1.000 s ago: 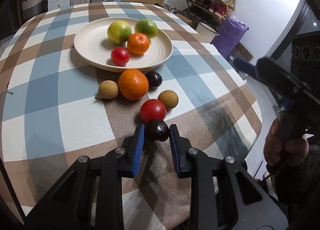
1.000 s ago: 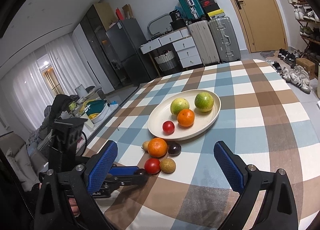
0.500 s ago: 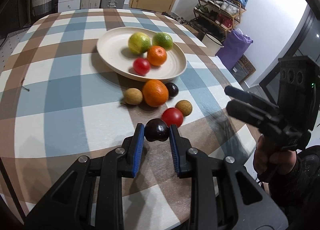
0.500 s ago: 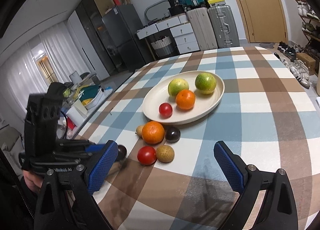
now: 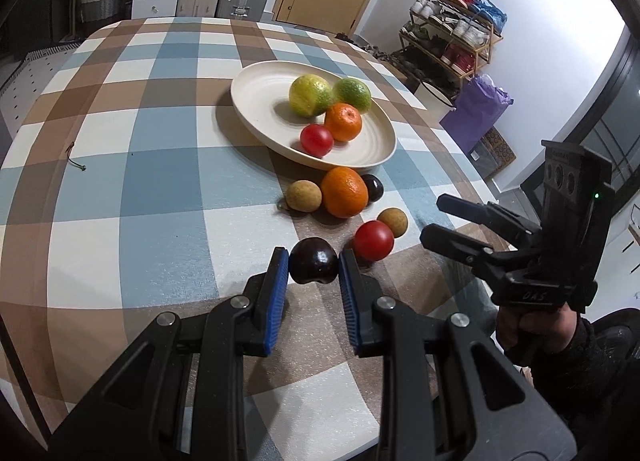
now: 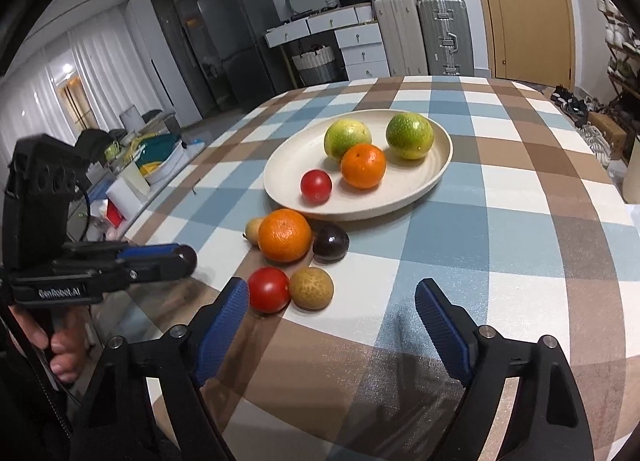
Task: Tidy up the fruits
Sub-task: 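Hold the plum in the left tool while the right tool grasps a brown kiwi-like fruit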
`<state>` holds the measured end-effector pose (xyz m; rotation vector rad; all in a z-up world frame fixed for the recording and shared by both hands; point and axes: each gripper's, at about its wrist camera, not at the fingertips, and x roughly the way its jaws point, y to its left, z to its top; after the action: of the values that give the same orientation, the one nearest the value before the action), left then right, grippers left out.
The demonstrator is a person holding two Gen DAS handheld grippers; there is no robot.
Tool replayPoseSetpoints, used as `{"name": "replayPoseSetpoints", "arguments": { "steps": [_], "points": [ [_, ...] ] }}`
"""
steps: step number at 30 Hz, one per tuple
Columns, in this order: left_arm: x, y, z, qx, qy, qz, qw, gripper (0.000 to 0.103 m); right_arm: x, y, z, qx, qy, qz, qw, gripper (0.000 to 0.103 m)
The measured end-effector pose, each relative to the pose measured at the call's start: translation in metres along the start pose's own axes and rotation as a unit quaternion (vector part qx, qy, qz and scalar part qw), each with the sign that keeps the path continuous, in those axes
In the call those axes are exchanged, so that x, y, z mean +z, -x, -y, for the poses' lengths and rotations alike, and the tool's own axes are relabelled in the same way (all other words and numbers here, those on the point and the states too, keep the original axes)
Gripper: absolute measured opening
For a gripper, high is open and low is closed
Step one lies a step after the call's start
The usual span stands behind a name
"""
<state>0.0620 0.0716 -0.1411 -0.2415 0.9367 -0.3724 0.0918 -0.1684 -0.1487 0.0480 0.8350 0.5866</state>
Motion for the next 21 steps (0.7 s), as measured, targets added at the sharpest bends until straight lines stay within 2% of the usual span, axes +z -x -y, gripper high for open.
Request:
{"name": "replayPoseSetpoints", "arguments": {
  "steps": [5,12,17,21],
  "points": [
    [0.001,-0.002,-0.004,-0.003,0.005,0.0,1.0,0.023,0.001,-0.009,0.002,0.011,-0.003,-0.013,1.0,0.077],
    [0.002,-0.003,-0.009,-0.005,0.012,-0.001,0.9999,0.023,0.004,-0.023,0.007,0.04,-0.029,-0.031,0.998,0.057],
    [0.001,-0.004,-0.01,-0.007,0.014,-0.003,0.9999,0.023,0.004,-0.026,0.008,0.067,-0.043,-0.037,0.996,0.05],
    [0.001,-0.005,-0.01,-0.007,0.013,-0.001,0.9999,0.023,0.003,-0.027,0.011,0.097,-0.061,-0.039,0.993,0.035]
  ]
}}
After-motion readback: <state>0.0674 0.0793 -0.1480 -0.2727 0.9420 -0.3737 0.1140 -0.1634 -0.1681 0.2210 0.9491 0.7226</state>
